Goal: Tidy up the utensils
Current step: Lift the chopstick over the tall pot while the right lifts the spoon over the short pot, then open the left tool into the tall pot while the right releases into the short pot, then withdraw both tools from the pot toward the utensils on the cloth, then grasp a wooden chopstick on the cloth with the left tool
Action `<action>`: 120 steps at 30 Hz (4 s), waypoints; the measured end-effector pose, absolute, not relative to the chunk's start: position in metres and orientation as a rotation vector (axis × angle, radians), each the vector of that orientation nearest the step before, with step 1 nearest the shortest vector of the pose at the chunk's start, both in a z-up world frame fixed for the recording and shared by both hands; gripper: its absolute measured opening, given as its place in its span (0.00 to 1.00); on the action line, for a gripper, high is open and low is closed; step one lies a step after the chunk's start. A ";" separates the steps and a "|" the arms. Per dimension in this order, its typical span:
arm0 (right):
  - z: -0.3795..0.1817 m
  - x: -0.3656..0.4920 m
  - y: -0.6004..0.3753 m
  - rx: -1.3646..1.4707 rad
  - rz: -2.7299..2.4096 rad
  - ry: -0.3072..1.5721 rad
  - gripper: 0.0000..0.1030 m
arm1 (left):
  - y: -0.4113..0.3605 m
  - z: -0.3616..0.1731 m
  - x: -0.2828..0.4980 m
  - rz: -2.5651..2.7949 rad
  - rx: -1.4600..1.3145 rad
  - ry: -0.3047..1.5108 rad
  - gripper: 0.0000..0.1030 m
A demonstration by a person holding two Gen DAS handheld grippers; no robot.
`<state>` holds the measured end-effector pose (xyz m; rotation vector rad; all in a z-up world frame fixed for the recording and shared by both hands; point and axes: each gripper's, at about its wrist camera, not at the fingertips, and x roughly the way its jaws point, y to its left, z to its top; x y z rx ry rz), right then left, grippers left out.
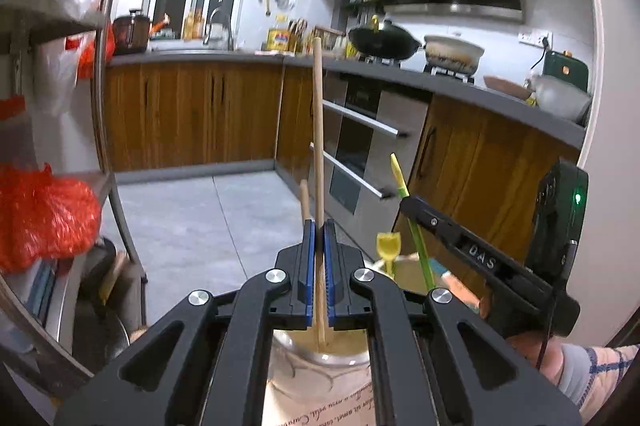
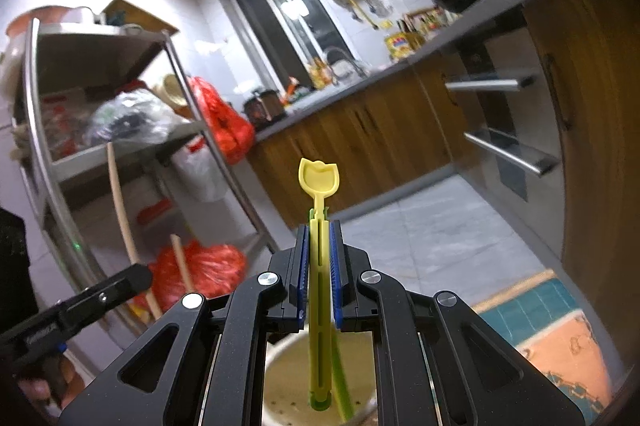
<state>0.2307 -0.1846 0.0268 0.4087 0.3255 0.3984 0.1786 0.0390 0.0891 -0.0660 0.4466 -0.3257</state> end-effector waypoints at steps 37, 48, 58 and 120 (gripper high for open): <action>0.076 0.120 -0.211 0.209 0.430 0.334 0.91 | 0.030 0.083 0.087 -0.314 -0.047 0.443 0.65; 0.076 0.076 -0.259 0.193 0.328 0.314 0.95 | 0.027 0.090 0.053 -0.254 -0.047 0.359 0.95; 0.047 0.072 -0.294 0.185 0.208 0.378 0.95 | 0.011 0.066 0.045 -0.274 -0.076 0.424 0.95; -0.031 0.139 -0.262 -0.053 0.345 0.800 0.37 | -0.035 -0.027 0.052 -0.391 0.175 0.878 0.06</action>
